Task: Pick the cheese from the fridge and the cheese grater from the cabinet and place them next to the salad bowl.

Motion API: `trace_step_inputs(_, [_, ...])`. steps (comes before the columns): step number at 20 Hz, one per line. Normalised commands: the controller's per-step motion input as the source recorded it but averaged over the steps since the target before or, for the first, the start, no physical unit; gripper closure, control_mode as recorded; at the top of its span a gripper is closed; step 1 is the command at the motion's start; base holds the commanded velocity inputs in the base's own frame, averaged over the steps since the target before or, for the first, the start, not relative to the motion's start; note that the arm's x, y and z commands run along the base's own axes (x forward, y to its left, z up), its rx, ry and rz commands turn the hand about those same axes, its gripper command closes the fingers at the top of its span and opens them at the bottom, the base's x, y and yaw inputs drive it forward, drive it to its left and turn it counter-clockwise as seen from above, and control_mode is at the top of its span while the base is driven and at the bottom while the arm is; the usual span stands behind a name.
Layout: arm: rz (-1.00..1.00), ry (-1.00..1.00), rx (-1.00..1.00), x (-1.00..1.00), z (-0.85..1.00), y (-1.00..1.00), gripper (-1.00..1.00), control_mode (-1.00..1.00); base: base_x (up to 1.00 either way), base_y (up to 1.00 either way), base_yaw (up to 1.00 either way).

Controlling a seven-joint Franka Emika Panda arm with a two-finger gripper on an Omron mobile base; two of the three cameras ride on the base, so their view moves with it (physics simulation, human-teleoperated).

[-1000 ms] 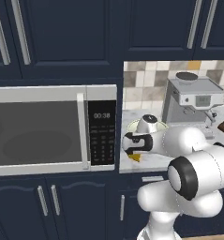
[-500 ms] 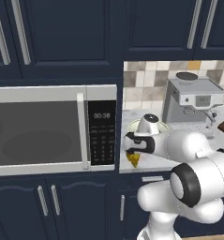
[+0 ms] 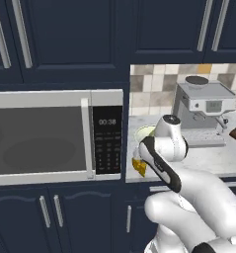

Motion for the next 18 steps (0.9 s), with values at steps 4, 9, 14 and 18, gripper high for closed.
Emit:
trace_step_inputs(4, [-0.04, 0.00, 0.00, -0.48, 0.99, 0.00, -1.00, -1.00, 0.00, 0.00, 0.00])
trace_step_inputs(9, [-0.04, 0.03, 0.00, -0.20, 1.00, 0.00, -1.00, -1.00, 0.00, 0.00, 0.00])
trace_step_inputs(14, [-0.01, 0.24, 0.00, 0.00, 1.00, 0.00, -1.00, -1.00, 0.00, 0.00, 0.00])
trace_step_inputs(18, [0.00, 0.19, 0.00, -0.20, 1.00, 0.00, -1.00, -1.00, 0.00, 0.00, 0.00])
